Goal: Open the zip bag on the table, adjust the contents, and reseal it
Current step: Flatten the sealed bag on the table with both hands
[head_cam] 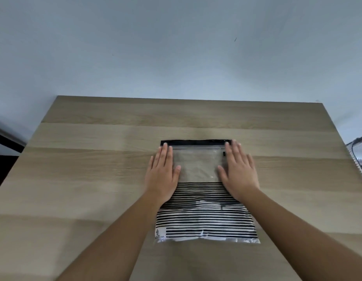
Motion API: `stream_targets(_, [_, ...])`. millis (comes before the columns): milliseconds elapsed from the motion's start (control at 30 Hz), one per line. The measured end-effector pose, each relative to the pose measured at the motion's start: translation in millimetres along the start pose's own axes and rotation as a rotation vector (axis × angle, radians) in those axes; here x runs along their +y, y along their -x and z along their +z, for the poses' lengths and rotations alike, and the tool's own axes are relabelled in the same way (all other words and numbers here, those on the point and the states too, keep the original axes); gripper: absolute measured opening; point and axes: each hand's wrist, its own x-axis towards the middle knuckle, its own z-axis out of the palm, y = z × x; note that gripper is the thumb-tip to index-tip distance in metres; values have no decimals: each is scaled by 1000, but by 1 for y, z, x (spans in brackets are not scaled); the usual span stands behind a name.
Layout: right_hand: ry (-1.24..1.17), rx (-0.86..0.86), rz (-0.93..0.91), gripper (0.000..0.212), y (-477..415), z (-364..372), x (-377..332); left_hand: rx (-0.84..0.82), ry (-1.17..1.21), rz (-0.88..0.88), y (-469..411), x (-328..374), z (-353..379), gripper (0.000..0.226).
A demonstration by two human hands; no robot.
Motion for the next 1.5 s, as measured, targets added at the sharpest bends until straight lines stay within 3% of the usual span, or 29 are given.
stream_targets(100, [-1,-24,-173,66,-17,6,-33,11,9,86,-18,19,6,60])
stream_targets(333, [26,-105,-203,60,-27,27,-43,-60,-70,115,-24,21,20,62])
stream_targets(667, [33,-89,-169,64,-26,20,-33,-56,-84,95,-21,18,8,66])
stream_targets(1067, [28,-39,-9,68,-12,8,29,-67,-150,29,-14,-9,3,79])
stream_targets(1367, [9,-190,24,65,-18,-2,27,-221,-46,-51,-20,-4,-12,84])
stream_targets(1500, [-53,-123,4,64,-10,-21,15,-114,1,-42,4,8,-25,80])
